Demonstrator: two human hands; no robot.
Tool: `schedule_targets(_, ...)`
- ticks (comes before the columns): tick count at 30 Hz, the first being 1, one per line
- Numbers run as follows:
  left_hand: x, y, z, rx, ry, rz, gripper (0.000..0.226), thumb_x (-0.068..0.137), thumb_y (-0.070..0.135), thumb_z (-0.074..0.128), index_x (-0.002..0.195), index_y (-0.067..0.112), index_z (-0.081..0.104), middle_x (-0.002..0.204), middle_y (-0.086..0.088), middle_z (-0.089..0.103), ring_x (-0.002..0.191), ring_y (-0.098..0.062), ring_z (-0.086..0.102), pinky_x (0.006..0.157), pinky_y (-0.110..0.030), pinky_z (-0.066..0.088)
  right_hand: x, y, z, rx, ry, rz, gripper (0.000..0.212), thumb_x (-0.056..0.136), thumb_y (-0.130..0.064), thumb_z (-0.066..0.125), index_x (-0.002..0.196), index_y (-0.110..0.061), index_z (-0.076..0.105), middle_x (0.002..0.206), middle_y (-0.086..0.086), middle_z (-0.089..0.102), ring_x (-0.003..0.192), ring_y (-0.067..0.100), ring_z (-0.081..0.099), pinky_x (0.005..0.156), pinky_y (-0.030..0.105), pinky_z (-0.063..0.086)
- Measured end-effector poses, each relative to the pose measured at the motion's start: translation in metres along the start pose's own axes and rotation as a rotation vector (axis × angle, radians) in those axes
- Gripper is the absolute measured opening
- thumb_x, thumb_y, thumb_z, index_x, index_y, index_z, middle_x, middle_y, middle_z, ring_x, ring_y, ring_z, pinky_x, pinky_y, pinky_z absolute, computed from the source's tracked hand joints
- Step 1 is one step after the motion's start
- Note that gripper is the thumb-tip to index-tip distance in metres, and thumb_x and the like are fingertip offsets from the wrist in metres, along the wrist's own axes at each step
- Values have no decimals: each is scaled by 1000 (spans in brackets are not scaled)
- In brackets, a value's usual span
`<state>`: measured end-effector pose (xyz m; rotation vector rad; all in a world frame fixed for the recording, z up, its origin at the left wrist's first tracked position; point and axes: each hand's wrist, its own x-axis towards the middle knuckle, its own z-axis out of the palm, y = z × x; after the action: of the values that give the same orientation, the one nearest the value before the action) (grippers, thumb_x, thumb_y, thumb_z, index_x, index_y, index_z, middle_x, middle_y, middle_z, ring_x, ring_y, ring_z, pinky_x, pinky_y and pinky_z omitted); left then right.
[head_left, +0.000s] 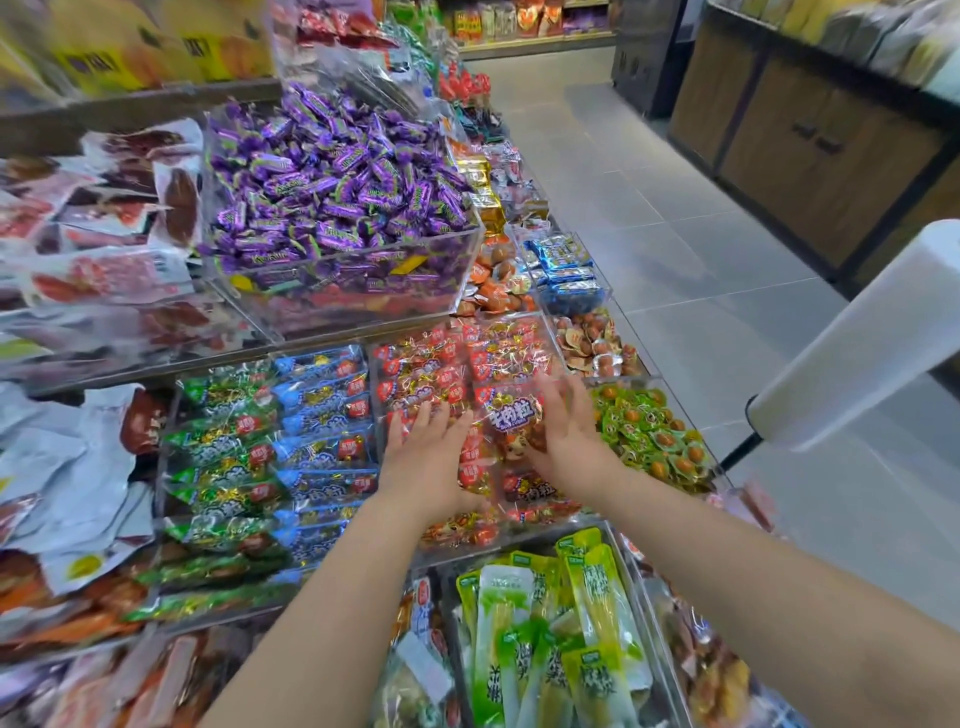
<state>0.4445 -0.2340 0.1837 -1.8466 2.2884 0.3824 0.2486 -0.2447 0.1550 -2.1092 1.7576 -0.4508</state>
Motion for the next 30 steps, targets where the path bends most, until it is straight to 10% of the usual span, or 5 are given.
schedule_targets(5,-9,-7,-4,-261,66,78,84,73,55,74,143,32,35,161,-1,11,149,-21,-6,111,-43,-19,8,10,-3,-530,-48,-12,118,79,-48,65,134,-38,-38,132,11,-57,121,32,-53,91,48,-43)
schedule_targets(8,-16,-16,-9,-469,145,97,16,81,41,72,89,35,60,148,2,38,148,-19,5,119,-44,-8,12,15,-7,-579,-71,-129,103,81,-72,42,129,-40,-43,137,9,-52,124,30,-50,97,50,-38)
schedule_targets(13,-20,-18,-11,-467,141,136,28,88,33,67,63,40,55,134,5,50,145,-18,15,119,-40,-7,26,5,-7,-635,-34,-297,97,75,-71,51,150,-22,13,155,11,22,143,33,17,111,57,-2)
schedule_targets(23,-11,-3,-22,-559,63,239,14,93,31,60,83,22,65,94,9,69,107,-11,59,98,-36,44,56,11,3,-857,-253,-350,78,90,-67,19,132,-31,-36,149,11,-34,127,33,-45,94,48,-37)
schedule_targets(30,8,30,-27,-587,141,172,16,91,36,62,79,26,67,73,9,63,71,-12,58,64,-30,47,23,18,-43,151,87,-115,40,97,-26,46,137,-21,45,151,3,25,142,20,14,119,46,9)
